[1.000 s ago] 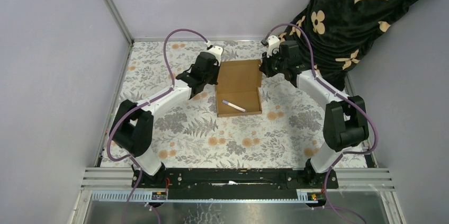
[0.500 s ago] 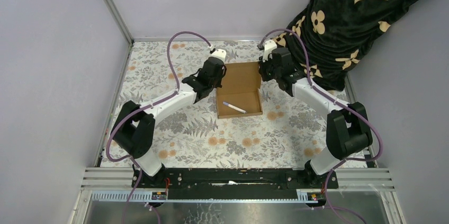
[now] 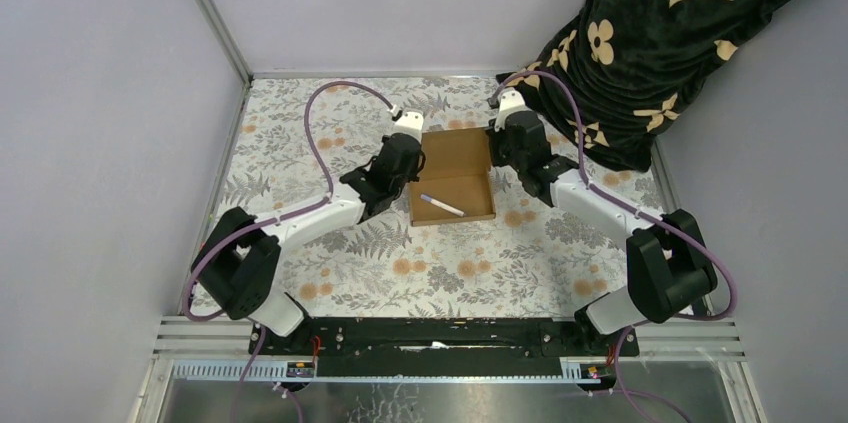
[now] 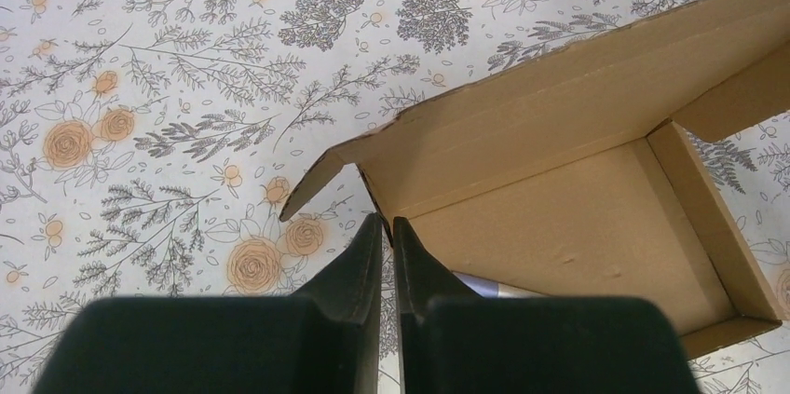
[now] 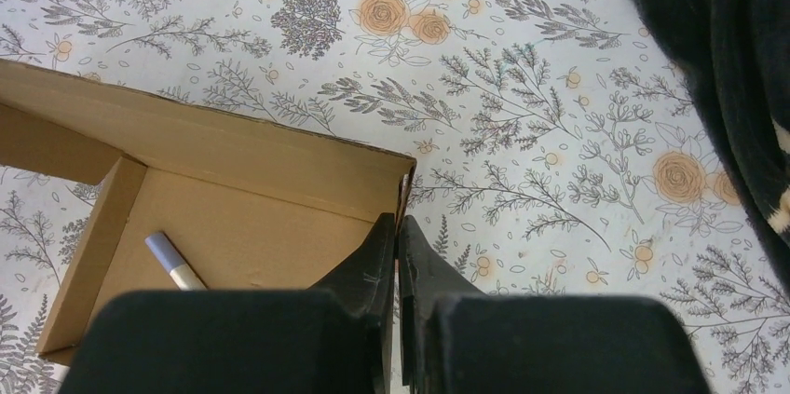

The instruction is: Fold the paper box

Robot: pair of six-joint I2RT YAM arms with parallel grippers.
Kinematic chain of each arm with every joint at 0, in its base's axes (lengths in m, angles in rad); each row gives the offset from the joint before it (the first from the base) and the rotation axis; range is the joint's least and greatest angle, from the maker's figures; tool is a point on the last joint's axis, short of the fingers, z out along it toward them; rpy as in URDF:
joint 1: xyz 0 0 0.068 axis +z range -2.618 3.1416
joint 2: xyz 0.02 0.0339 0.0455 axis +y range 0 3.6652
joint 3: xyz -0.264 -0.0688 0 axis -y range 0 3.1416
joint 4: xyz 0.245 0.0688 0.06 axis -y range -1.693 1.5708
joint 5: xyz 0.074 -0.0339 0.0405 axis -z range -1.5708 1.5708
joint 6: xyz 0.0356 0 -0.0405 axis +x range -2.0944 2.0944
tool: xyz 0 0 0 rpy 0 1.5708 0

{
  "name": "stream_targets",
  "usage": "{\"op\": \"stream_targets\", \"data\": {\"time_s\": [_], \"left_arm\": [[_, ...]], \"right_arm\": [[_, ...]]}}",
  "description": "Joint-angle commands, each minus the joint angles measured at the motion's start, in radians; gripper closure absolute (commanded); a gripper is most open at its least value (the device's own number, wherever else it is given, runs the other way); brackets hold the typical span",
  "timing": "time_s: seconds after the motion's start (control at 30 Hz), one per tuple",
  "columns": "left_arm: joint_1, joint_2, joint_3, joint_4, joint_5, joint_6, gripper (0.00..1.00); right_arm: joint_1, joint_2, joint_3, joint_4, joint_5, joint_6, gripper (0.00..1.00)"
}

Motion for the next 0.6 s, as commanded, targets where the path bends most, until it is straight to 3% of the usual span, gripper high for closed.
{"op": "stream_targets", "data": {"time_s": [0.0, 0.57], "left_arm": [[-0.045, -0.038, -0.051, 0.151, 0.012, -0.036, 0.89], [-0.116, -0.077, -0.135, 0.218, -0.08, -0.058, 0.9]], "right_arm": [[0.064, -0.032, -0.031, 0.052, -0.009, 0.058, 1.0], [0.14, -0.072, -0.095, 0.069, 0.105, 0.138, 1.0]]}}
